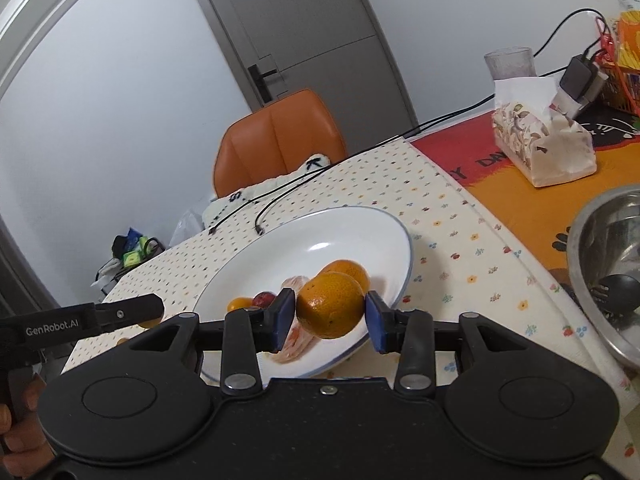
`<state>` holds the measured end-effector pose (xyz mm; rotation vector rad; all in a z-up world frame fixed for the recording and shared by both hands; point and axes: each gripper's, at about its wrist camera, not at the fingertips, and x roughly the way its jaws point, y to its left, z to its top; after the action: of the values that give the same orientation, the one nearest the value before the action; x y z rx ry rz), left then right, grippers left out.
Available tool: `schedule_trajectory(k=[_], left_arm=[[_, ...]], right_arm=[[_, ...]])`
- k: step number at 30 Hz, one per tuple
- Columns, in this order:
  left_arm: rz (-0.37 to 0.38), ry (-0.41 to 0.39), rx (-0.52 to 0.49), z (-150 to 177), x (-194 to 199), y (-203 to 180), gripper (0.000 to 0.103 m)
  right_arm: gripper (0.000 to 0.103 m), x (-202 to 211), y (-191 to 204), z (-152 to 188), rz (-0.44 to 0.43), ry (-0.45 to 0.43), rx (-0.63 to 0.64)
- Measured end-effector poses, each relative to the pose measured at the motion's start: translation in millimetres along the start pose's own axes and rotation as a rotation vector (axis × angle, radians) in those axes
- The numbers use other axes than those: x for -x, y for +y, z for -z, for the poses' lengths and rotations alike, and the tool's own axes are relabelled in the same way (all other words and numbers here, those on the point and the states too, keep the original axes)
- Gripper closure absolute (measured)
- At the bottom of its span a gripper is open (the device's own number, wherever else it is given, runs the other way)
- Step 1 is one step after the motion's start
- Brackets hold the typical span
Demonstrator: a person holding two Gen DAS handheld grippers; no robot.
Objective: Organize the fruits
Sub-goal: 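Lower both fruits into the plate and open both grippers, then move both open grippers back to the remaining fruit on the cloth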
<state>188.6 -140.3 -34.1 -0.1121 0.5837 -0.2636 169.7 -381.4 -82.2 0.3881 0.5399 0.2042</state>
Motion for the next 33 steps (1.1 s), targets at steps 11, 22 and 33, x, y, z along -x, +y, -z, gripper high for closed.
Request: schedule_trajectory(k=[11, 22, 33], left_arm=[[0.021, 0.014, -0.001, -2.7, -18.8, -8.8, 0.077], [-0.031, -0.002, 0.023, -3.5, -4.4, 10.1, 0.058], [-0.108, -0.043, 0.051, -1.8, 27.3, 43.7, 0.039]], right_arm=[[0.052, 11.3, -7.5, 9.2, -0.008, 0.011, -0.014], [0.052, 13.2, 9.1, 12.4, -0.034, 0.020, 0.008], [0.044, 17.6, 31.4, 13.8, -0.041, 0.005, 0.029]])
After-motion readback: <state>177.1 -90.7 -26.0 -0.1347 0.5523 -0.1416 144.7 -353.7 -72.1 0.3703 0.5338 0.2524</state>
